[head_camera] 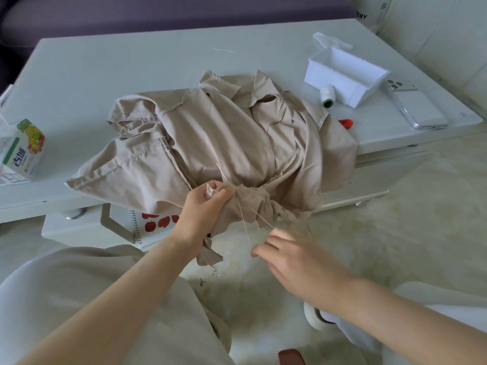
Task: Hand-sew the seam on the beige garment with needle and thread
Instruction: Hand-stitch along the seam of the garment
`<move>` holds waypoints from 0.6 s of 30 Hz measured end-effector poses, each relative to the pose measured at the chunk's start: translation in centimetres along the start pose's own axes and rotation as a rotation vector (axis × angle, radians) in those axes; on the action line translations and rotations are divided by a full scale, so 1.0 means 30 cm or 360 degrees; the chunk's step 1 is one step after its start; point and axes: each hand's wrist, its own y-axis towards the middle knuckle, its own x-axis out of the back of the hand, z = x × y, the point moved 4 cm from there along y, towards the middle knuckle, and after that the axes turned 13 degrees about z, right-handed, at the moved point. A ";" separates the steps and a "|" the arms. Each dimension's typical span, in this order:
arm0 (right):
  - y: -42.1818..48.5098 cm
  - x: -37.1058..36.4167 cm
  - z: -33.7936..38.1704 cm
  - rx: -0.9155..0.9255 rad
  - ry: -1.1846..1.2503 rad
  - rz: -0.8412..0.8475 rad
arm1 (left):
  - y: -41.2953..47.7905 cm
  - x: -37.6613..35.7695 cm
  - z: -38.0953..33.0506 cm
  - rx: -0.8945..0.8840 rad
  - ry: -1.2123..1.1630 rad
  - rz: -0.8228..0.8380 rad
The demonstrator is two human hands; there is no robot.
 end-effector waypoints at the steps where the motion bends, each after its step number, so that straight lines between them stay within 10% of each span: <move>1: -0.005 -0.016 -0.006 0.0010 -0.0074 0.0075 | -0.002 -0.006 -0.001 -0.0018 0.0062 0.0015; 10: -0.044 -0.015 -0.050 0.0054 -0.0149 0.0286 | -0.006 -0.013 -0.001 -0.0076 0.0227 0.0049; 18: 0.019 0.153 -0.122 -0.0269 0.0216 -0.0240 | -0.004 -0.016 -0.001 -0.0196 0.0342 0.0113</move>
